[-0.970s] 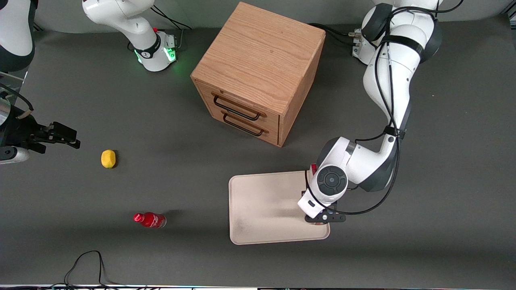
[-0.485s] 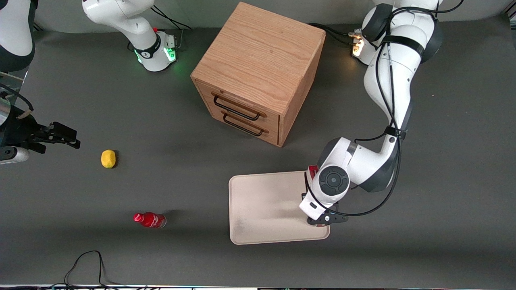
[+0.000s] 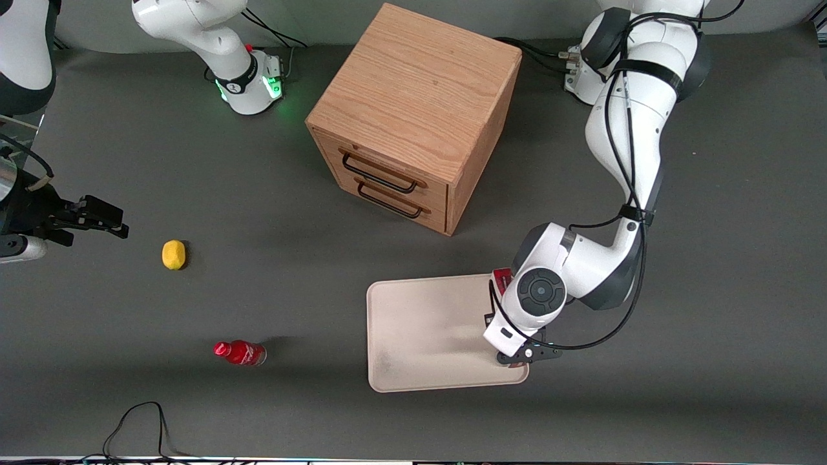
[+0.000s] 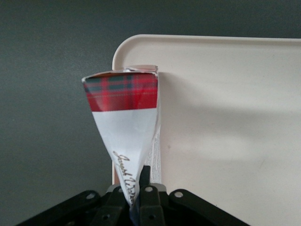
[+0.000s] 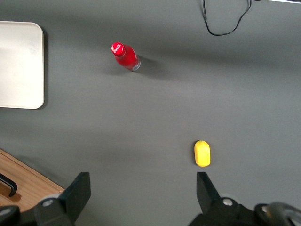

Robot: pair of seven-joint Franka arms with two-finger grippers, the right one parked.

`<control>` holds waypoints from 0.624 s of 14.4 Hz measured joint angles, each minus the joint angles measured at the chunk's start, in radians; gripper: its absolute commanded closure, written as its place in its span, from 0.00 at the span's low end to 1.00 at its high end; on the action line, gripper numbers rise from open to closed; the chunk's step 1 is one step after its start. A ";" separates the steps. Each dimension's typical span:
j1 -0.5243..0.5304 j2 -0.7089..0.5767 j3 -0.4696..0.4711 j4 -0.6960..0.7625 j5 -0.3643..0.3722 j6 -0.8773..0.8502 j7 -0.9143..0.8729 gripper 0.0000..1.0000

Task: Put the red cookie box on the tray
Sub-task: 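Lower the box onto the tray's rim edge with the left gripper, then open the left gripper, releasing the box lying on the tray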

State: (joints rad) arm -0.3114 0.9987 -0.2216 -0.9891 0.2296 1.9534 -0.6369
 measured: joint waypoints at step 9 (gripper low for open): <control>0.000 -0.044 0.002 0.022 0.002 -0.137 0.000 0.00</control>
State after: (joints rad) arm -0.3116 0.9543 -0.2197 -0.9675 0.2317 1.8164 -0.6369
